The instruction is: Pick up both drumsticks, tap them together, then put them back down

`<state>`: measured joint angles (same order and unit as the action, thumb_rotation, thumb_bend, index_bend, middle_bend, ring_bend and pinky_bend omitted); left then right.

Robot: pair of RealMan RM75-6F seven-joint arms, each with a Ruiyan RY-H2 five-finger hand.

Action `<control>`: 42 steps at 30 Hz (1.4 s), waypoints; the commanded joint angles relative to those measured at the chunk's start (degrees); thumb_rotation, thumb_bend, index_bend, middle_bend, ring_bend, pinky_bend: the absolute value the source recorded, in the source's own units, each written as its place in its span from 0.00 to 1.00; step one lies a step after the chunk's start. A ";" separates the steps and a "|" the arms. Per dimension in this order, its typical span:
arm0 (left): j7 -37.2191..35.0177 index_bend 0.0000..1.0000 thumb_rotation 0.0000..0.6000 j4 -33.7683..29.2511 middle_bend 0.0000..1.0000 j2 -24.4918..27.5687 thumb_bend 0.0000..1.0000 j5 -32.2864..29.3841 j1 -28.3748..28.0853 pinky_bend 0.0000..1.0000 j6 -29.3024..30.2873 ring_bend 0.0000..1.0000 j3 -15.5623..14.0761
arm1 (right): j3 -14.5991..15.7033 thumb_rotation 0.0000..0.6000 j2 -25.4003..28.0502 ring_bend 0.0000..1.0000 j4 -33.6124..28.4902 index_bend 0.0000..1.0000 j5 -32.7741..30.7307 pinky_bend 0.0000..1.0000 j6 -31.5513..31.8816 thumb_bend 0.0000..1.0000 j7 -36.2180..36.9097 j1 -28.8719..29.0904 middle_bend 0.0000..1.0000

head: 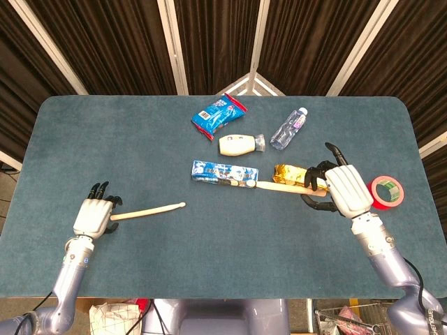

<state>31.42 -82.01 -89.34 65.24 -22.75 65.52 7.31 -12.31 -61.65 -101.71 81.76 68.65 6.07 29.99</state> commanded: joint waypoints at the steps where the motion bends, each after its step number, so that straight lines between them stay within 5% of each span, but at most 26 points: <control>1: 1.26 0.40 1.00 0.78 0.44 -1.34 0.34 -1.02 -0.41 0.00 -0.08 0.04 -0.35 | 0.02 1.00 -0.12 0.45 0.16 0.76 -0.01 0.04 0.07 0.47 -0.03 -0.05 0.66; 21: 17.83 0.45 1.00 -6.66 0.48 -4.49 0.36 -13.73 -4.06 0.00 5.00 0.06 3.97 | 0.34 1.00 -0.58 0.45 2.05 0.76 -0.42 0.04 -0.15 0.47 0.38 -0.41 0.66; 42: 20.52 0.49 1.00 -3.51 0.45 -7.42 0.37 -18.76 -8.01 0.00 4.46 0.06 3.20 | -0.08 1.00 0.18 0.45 3.07 0.77 -1.37 0.04 0.00 0.47 0.95 -0.97 0.66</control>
<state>51.97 -85.49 -96.76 46.52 -30.73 69.94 10.54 -12.39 -61.48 -98.64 80.38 68.66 7.02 29.02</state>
